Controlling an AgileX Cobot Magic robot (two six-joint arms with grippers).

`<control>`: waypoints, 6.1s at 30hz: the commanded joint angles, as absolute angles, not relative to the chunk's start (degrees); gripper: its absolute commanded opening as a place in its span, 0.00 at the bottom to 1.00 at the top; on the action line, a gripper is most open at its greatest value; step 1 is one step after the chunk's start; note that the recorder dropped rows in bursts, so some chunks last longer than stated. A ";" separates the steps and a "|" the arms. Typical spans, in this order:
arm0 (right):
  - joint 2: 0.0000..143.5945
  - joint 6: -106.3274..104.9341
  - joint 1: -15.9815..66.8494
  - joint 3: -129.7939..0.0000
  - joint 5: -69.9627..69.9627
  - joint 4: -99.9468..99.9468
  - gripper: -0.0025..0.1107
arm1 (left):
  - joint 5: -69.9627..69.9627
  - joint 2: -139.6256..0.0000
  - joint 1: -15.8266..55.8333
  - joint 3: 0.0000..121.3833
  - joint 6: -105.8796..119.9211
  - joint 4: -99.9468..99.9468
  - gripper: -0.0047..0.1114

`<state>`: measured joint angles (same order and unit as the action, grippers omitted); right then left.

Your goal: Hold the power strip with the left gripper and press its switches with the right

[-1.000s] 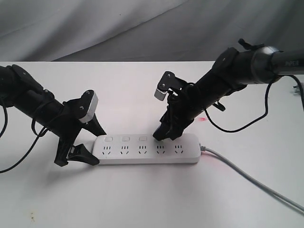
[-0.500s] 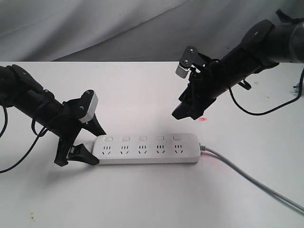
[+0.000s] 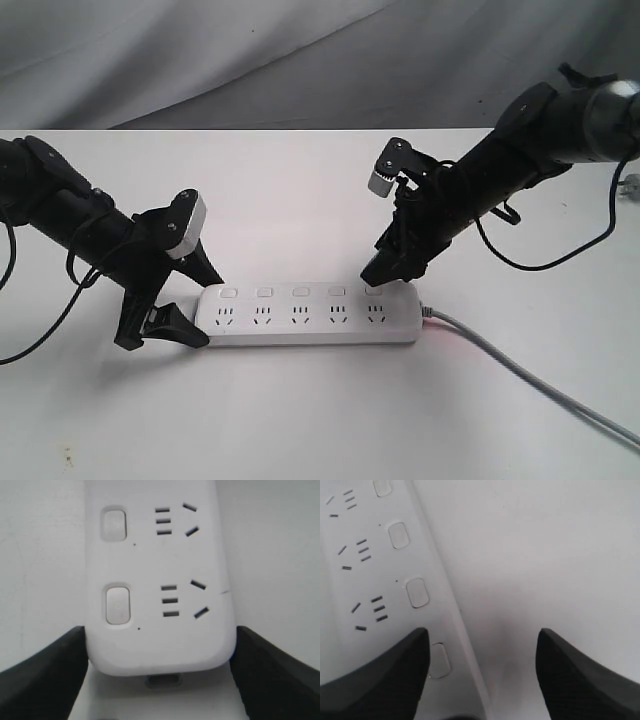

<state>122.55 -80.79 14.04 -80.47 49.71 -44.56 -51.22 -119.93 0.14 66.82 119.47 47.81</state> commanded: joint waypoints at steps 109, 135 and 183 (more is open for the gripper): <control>28.99 -23.42 13.86 -54.49 36.32 -13.84 0.02 | -49.30 -120.10 0.19 66.83 119.88 46.51 0.49; 23.80 -1.26 -6.72 -30.69 16.80 -0.38 0.02 | -49.30 -120.10 0.19 66.83 119.88 46.51 0.49; 0.00 3.63 -6.86 0.00 19.10 0.68 0.02 | -49.30 -120.10 0.19 66.83 119.88 46.51 0.49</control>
